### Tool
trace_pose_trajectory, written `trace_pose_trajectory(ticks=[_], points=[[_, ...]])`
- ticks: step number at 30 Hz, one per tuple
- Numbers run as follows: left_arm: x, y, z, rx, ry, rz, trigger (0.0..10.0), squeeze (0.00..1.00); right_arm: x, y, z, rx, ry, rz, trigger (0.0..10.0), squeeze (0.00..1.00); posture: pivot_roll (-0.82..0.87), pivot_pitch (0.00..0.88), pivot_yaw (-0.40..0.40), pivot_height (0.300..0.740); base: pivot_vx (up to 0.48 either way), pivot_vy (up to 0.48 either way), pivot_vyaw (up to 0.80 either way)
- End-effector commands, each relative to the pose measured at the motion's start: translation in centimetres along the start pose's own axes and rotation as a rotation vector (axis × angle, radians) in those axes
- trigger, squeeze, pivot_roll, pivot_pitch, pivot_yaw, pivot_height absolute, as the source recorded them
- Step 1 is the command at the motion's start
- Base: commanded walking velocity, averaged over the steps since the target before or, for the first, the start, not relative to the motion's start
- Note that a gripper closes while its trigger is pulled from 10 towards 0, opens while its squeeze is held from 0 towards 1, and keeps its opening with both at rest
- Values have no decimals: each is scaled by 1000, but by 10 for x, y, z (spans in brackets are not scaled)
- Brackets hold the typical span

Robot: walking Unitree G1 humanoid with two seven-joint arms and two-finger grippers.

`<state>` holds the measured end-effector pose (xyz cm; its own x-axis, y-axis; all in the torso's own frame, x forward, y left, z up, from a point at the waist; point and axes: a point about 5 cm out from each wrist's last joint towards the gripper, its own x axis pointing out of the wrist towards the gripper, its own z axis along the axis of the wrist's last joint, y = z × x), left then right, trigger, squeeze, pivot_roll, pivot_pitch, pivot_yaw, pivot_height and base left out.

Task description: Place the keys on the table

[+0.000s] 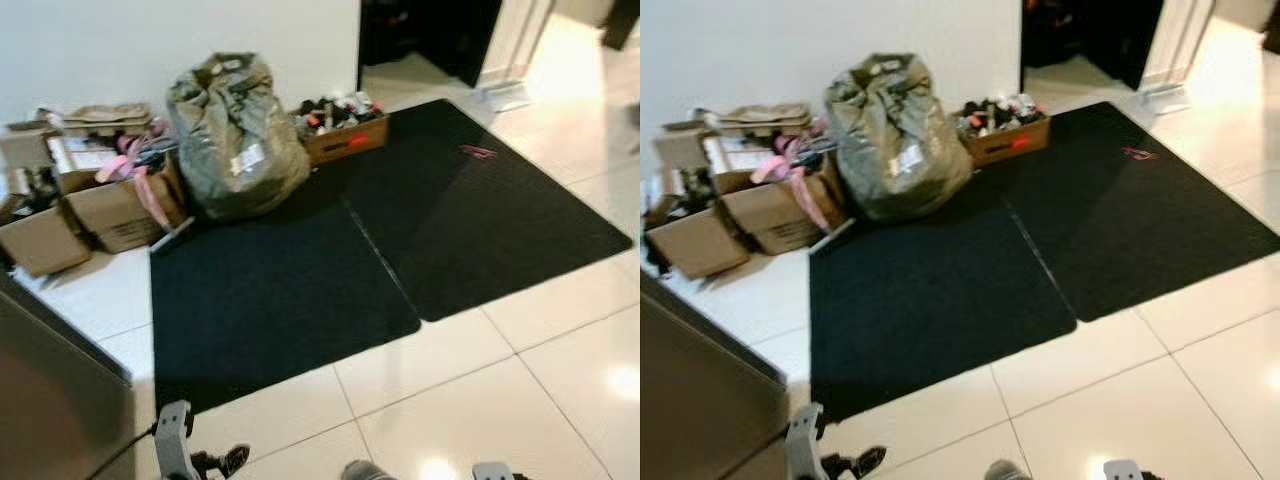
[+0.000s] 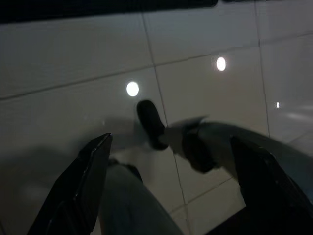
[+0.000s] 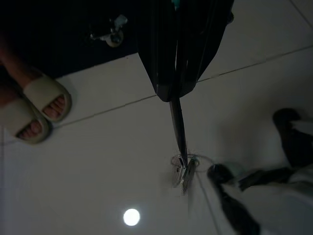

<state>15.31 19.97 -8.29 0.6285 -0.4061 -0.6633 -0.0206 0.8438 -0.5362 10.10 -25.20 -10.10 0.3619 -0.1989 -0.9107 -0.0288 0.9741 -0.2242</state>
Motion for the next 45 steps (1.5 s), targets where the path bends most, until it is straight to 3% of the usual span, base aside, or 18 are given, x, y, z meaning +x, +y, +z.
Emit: trace_pose_trajectory(ticks=[1,24,32,45], points=[[-4,3,-10,-6,41,14,10000,0,-1,4,-8,-4,29,7,10000,0,-168,102,125,740,0,0,-800],[-2,-1,-13,3,61,-16,10000,0,-2,-2,-15,-30,62,-39,10000,0,-169,109,126,740,0,0,-800],[0,0,-8,57,49,18,10000,0,-2,-2,-14,-34,60,-39,10000,0,-166,103,128,740,0,0,-800],[2,-1,-9,53,49,44,10000,0,-2,-1,-14,-31,65,-36,10000,0,-166,104,129,740,0,0,-800]])
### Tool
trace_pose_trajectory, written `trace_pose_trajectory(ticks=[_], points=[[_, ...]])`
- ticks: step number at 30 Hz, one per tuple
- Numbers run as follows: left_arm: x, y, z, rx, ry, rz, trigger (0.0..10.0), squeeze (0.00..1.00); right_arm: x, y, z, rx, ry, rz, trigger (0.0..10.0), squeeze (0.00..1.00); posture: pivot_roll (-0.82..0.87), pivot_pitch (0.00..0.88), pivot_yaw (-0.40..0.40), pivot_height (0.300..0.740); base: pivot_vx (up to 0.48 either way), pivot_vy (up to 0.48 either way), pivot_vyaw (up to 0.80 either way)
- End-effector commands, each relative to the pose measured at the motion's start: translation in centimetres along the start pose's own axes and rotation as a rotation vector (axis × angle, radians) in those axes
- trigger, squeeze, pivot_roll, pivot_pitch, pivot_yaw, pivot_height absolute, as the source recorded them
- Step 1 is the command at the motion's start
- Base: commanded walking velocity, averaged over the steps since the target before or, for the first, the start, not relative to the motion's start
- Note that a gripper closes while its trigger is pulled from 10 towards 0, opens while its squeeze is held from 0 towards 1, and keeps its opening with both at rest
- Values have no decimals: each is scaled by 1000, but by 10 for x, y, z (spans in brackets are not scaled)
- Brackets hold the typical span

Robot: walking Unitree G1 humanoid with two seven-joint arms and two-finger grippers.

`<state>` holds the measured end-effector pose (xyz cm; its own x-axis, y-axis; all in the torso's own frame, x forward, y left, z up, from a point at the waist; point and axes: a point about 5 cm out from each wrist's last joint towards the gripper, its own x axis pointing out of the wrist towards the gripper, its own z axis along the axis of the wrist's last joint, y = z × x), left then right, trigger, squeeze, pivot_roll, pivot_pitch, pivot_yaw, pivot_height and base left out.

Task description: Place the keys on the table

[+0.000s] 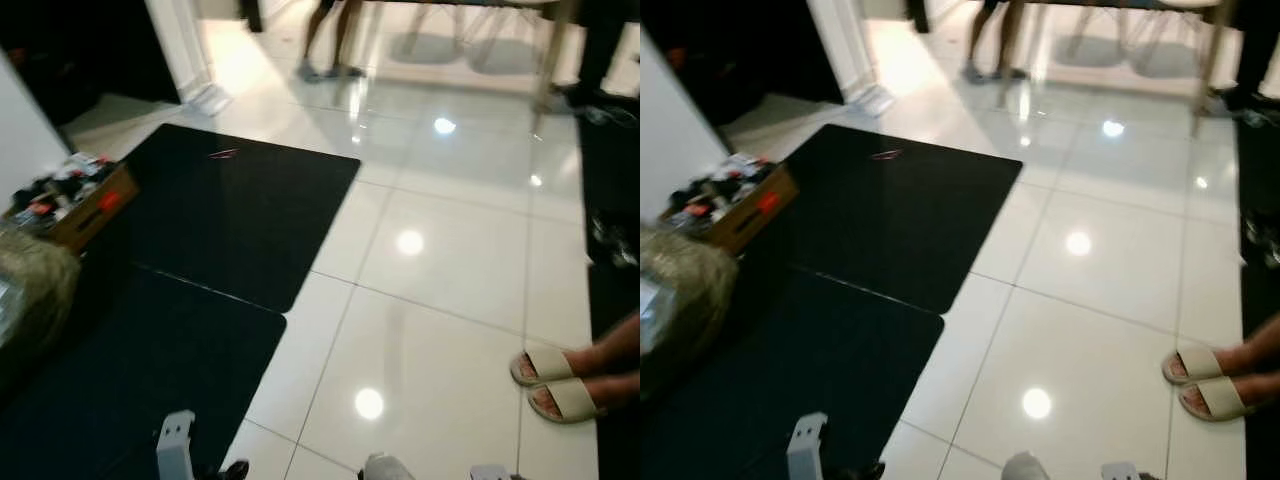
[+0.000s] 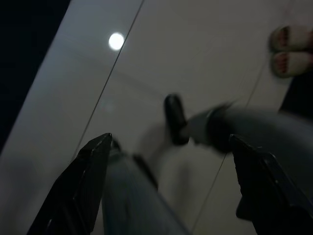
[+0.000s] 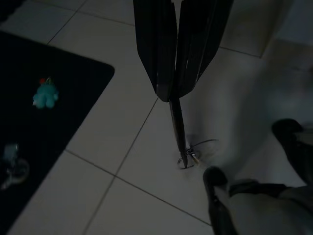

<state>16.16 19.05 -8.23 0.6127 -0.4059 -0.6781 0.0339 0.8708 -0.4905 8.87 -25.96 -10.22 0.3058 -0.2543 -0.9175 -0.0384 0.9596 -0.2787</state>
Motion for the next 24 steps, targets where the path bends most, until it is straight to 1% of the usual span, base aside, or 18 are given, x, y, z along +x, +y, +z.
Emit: trace_pose_trajectory(ticks=[1,10,24], points=[[-7,6,-14,-18,33,43,10000,0,0,6,-1,-2,5,14,10000,0,-166,104,129,740,0,0,-800],[-3,5,-12,4,44,84,10000,0,0,5,-2,1,11,12,10000,0,-181,94,126,740,0,0,-800],[0,2,-11,10,51,100,10000,0,0,2,-1,6,3,7,10000,0,-190,85,124,740,0,0,-800]])
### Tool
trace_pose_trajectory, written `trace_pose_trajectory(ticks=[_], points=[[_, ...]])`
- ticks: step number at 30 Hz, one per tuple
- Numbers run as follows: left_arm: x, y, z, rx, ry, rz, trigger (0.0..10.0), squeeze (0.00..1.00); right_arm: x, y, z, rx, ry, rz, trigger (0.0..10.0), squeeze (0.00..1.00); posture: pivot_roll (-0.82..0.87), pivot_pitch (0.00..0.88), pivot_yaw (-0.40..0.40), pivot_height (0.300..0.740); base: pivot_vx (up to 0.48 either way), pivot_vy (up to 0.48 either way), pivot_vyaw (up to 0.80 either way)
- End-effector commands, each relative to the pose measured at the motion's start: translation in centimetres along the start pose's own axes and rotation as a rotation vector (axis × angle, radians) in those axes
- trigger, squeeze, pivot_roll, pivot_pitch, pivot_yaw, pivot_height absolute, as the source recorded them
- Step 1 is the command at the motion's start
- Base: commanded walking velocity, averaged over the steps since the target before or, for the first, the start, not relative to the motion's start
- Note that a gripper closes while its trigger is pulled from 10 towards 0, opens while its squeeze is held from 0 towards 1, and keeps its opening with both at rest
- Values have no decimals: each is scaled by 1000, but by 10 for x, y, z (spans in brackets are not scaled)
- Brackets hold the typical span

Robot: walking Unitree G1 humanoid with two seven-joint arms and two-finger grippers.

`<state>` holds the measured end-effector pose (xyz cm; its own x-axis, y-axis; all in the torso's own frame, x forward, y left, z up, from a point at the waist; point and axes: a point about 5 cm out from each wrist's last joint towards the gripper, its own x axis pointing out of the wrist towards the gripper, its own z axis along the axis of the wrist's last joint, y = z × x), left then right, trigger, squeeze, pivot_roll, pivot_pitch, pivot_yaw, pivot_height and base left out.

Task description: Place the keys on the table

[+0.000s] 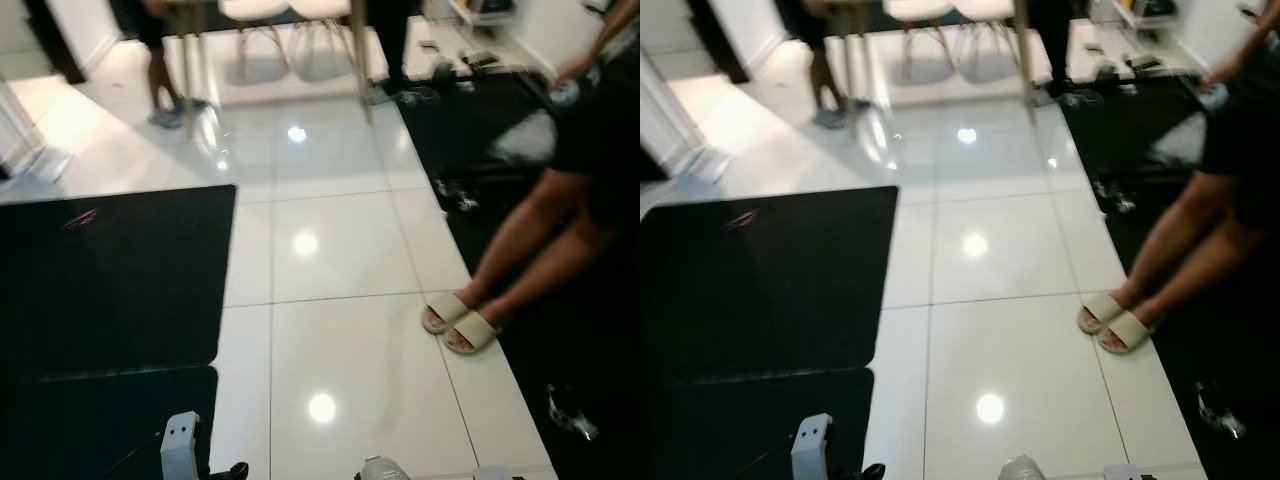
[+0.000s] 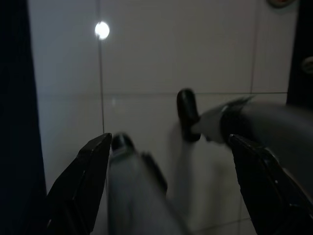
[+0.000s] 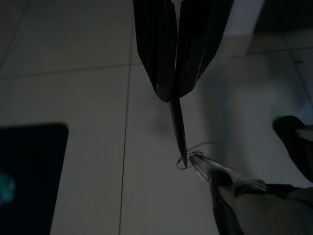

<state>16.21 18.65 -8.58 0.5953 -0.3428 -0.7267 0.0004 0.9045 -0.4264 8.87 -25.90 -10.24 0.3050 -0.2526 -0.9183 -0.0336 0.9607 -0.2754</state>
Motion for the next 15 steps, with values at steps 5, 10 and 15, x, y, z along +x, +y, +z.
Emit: trace_pose_trajectory(ticks=[5,10,15], points=[[-4,5,-9,-7,30,33,10000,0,0,1,1,-11,-13,-3,10000,0,-200,82,123,740,0,0,-708],[-5,6,-11,-3,44,48,10000,0,0,1,1,-15,-13,2,10000,0,-200,80,121,740,0,0,0],[-5,7,-13,-6,49,54,10000,0,0,2,1,-23,-14,6,10000,0,-206,80,122,740,125,0,0]])
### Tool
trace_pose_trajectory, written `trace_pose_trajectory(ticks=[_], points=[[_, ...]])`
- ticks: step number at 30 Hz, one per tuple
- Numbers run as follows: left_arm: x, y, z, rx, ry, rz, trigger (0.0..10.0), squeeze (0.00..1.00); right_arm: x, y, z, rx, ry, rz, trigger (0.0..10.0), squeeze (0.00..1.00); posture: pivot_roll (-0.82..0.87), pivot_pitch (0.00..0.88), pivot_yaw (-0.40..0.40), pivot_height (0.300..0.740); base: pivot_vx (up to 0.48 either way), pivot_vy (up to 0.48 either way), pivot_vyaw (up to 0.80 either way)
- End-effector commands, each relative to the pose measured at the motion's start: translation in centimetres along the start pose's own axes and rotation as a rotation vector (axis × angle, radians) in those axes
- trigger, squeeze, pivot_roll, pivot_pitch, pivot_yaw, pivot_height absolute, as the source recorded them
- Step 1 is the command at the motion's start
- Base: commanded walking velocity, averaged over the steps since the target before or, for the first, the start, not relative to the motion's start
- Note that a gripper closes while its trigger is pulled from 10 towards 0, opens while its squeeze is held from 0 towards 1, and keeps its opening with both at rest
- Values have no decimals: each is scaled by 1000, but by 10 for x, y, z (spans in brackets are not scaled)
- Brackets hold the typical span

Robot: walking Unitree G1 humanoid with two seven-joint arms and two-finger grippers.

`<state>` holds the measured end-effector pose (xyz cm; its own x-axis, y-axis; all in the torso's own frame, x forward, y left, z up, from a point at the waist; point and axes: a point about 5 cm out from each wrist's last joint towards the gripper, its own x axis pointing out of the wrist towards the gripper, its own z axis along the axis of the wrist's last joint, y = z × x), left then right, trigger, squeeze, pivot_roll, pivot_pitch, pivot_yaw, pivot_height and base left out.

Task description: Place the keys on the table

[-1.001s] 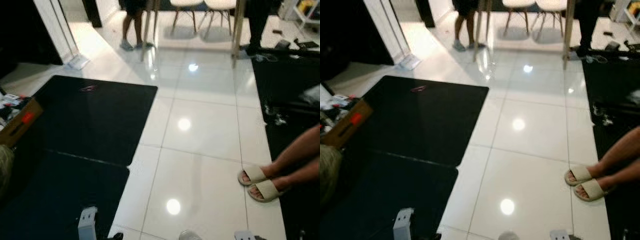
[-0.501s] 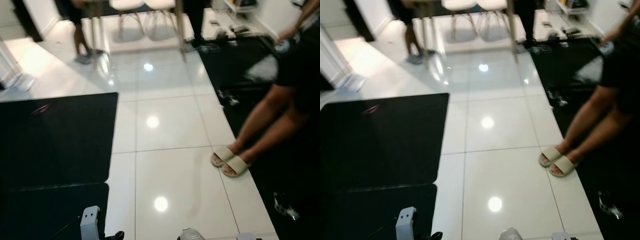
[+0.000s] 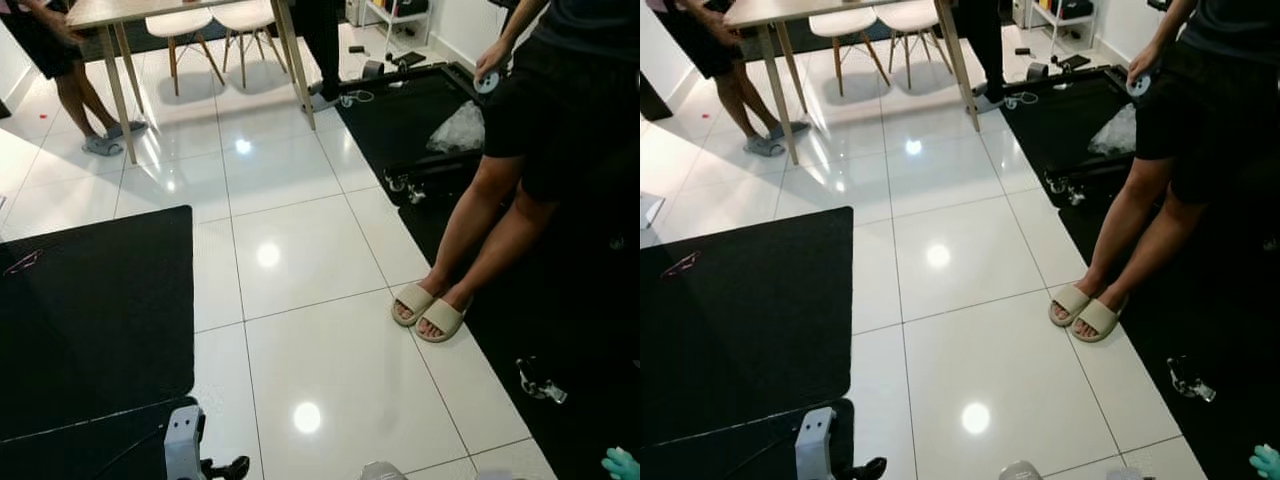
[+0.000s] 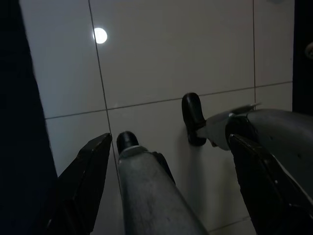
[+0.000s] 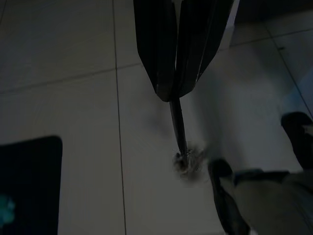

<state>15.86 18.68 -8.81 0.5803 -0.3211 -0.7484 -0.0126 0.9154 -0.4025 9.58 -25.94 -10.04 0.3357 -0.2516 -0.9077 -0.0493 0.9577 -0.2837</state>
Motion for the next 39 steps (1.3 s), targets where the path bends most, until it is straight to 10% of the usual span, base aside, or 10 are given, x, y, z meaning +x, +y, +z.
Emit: trace_pose_trajectory(ticks=[1,39], points=[[-4,5,-9,-10,32,24,10000,0,-1,3,-6,-6,18,10,10000,0,-206,80,122,740,326,0,0],[-3,1,-13,11,61,-5,10000,0,-1,1,-5,-12,8,9,10000,0,-214,81,119,740,473,0,0]])
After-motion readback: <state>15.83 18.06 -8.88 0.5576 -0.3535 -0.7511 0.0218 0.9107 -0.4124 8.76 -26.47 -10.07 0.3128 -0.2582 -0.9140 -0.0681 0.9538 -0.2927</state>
